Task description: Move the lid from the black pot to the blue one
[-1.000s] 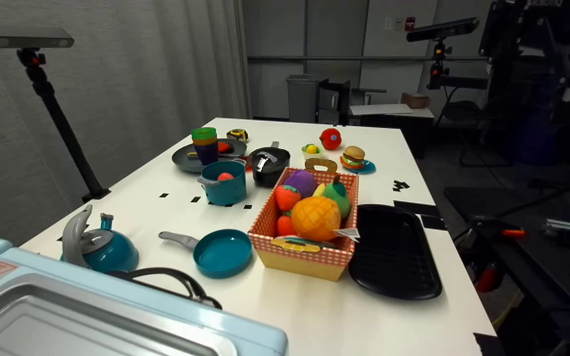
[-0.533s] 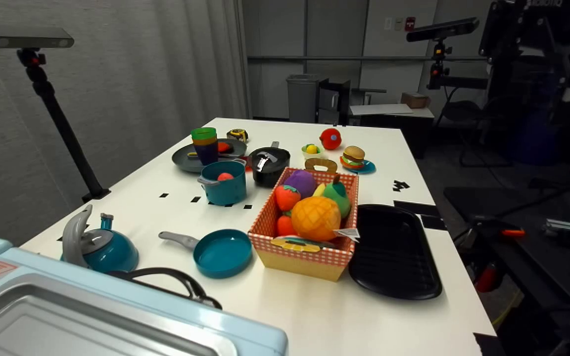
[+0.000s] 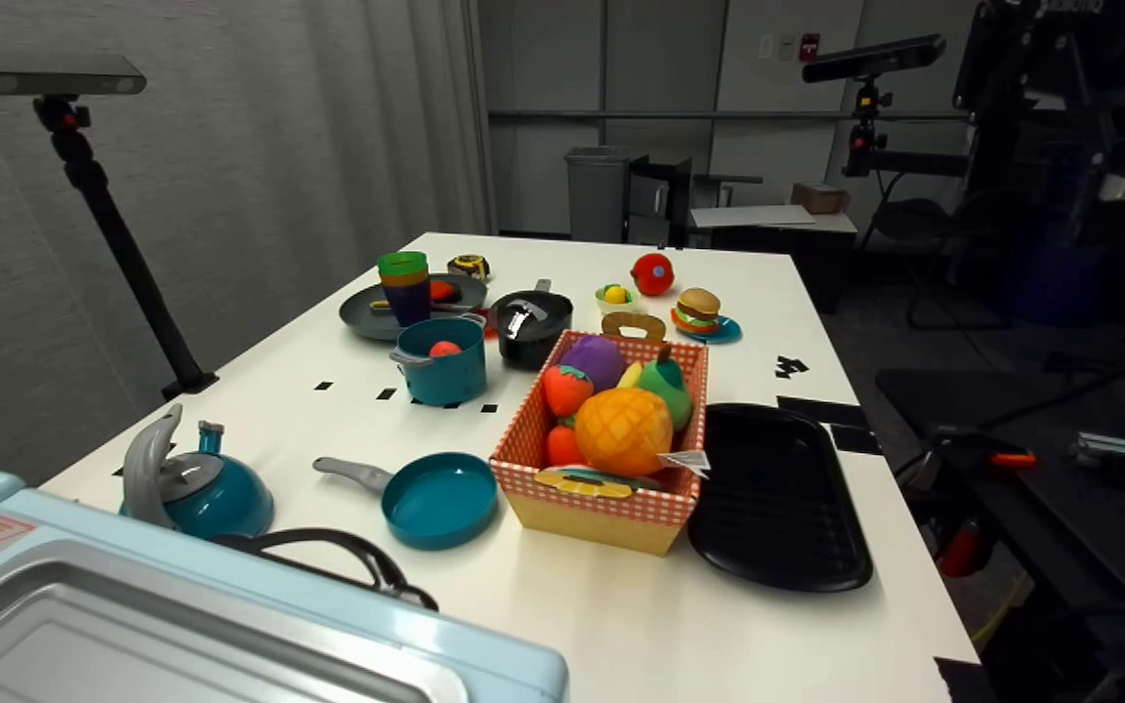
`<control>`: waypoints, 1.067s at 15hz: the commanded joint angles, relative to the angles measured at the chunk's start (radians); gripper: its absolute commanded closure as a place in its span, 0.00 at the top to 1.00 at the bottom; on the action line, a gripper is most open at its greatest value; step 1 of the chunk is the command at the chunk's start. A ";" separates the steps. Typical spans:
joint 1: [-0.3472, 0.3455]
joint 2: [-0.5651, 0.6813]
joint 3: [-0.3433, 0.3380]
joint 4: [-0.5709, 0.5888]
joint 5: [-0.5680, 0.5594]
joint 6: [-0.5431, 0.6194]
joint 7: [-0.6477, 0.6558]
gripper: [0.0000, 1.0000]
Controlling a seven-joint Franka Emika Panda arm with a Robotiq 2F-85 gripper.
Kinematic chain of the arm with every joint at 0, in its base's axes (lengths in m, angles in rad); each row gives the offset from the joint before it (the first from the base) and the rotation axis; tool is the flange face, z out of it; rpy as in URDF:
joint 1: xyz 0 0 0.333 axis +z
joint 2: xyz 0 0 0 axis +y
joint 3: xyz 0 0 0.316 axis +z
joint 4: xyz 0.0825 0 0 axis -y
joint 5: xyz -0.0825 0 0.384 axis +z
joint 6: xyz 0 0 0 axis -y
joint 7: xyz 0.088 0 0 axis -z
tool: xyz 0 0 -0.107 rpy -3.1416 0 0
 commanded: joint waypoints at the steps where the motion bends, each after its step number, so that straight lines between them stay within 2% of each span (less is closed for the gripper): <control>1: -0.003 -0.005 0.005 -0.007 0.016 0.023 0.084 1.00; 11: 0.002 0.000 -0.001 0.001 0.000 -0.001 0.076 1.00; 16: -0.006 -0.004 0.006 -0.006 0.012 0.023 0.135 1.00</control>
